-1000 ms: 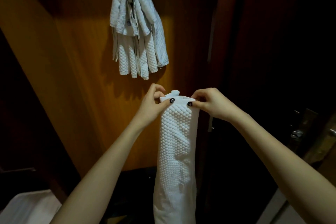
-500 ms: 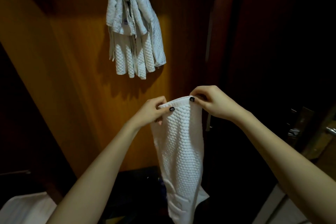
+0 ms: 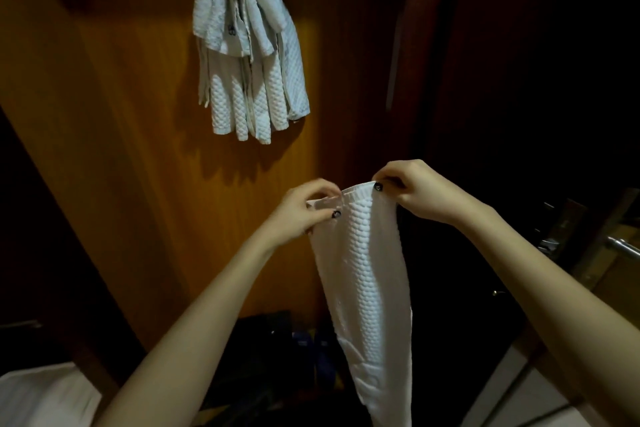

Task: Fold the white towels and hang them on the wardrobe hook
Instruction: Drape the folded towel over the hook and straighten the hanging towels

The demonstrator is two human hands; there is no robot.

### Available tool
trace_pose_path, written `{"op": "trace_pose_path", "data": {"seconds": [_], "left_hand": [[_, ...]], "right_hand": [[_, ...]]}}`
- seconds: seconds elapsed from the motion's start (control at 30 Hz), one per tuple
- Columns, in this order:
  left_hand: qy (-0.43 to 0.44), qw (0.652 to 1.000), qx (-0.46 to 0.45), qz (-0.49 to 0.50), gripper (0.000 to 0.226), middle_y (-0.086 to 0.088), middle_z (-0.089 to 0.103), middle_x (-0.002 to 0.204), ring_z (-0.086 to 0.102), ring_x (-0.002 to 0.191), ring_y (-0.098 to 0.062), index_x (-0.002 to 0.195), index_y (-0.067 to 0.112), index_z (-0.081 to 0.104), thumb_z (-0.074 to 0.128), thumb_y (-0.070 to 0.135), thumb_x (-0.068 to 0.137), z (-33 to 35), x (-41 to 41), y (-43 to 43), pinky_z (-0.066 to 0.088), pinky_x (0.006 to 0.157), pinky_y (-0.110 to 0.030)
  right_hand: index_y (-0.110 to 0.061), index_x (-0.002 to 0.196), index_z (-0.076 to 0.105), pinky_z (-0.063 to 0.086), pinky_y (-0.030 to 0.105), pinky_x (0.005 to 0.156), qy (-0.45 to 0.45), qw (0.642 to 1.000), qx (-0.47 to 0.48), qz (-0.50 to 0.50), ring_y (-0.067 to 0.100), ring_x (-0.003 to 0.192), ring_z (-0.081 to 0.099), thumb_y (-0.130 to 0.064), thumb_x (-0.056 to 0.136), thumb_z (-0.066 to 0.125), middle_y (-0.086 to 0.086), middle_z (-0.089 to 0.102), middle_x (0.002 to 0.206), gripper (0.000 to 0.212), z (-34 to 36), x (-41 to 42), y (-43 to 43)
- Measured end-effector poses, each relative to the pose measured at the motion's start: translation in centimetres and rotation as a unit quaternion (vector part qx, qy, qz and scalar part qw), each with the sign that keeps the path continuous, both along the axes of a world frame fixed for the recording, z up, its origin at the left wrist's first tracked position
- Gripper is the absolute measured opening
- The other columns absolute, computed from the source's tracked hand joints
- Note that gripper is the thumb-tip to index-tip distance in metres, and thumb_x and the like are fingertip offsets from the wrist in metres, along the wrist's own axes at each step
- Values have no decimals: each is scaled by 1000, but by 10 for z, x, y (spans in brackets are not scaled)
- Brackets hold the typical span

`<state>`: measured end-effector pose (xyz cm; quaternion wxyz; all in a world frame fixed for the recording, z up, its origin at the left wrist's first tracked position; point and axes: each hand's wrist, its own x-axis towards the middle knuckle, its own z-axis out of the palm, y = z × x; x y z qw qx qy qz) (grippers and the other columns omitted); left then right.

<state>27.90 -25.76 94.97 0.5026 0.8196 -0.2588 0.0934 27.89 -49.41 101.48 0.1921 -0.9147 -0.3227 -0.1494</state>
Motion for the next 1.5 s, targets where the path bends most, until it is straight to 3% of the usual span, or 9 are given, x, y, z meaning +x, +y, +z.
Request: {"op": "trace_pose_path", "data": {"seconds": [0.1,0.3,0.43,0.57,0.73,0.87,1.17,1.37,1.5], "left_hand": [[-40,999,0,6,33,14,51,117,53,74,-5,102,39,61,72,14,84,7,4,0,44,63,-25],[-38,992,110,-42,26,15,43,139,30,135,-8,103,33,63,73,22,82,26,18,-14,21,110,-34],[45,992,-17,-113,31,22,61,119,52,119,3,111,24,60,71,14,83,36,21,-25,41,99,-17],[121,983,-29,-135,35,13,66,103,60,101,1,108,27,54,71,10,82,31,25,-36,45,90,-21],[83,989,-30,-119,23,9,58,83,56,80,2,94,25,62,74,11,80,33,25,-37,45,74,-12],[28,995,7,-96,19,14,57,97,55,96,2,76,22,59,75,12,79,36,22,-32,42,89,-21],[-53,979,177,-83,61,14,66,108,63,81,1,136,54,33,65,30,89,23,3,-20,51,70,-22],[50,987,150,-30,29,21,71,96,60,83,13,94,31,76,54,12,91,24,5,-19,47,71,-10],[78,986,142,29,29,18,59,55,38,36,-3,100,21,76,51,9,93,32,13,-20,30,39,-16]], "right_hand": [[-11,109,67,38,-3,72,-7,1000,-12,16,-6,81,51,-13,96,55,-10,58,98,18,5,-3,-5],[-13,110,67,41,4,70,-5,999,-8,37,-7,85,53,-8,95,56,-11,58,98,20,11,-5,-10],[-13,109,69,49,14,73,14,998,33,50,1,87,60,-7,95,56,-11,59,94,20,14,-8,-14],[-13,106,70,49,17,73,24,997,54,51,3,85,60,-9,95,56,-13,59,91,18,16,-9,-19],[-11,103,70,42,8,73,19,996,75,41,-9,84,57,-8,94,59,-16,59,88,15,15,-8,-24],[-13,101,70,44,10,72,13,996,80,36,-6,85,58,-7,94,59,-16,59,88,15,13,-6,-23],[-10,101,70,43,3,70,-7,994,97,-50,-2,85,60,-12,94,57,-11,62,89,15,1,12,-25],[-10,101,70,42,1,66,-19,993,93,-69,-2,81,57,-11,93,56,-7,64,93,16,-5,14,-18],[-16,104,66,43,10,68,-8,995,93,-22,-3,81,57,-8,92,57,-12,63,94,17,-9,5,-9]]}}
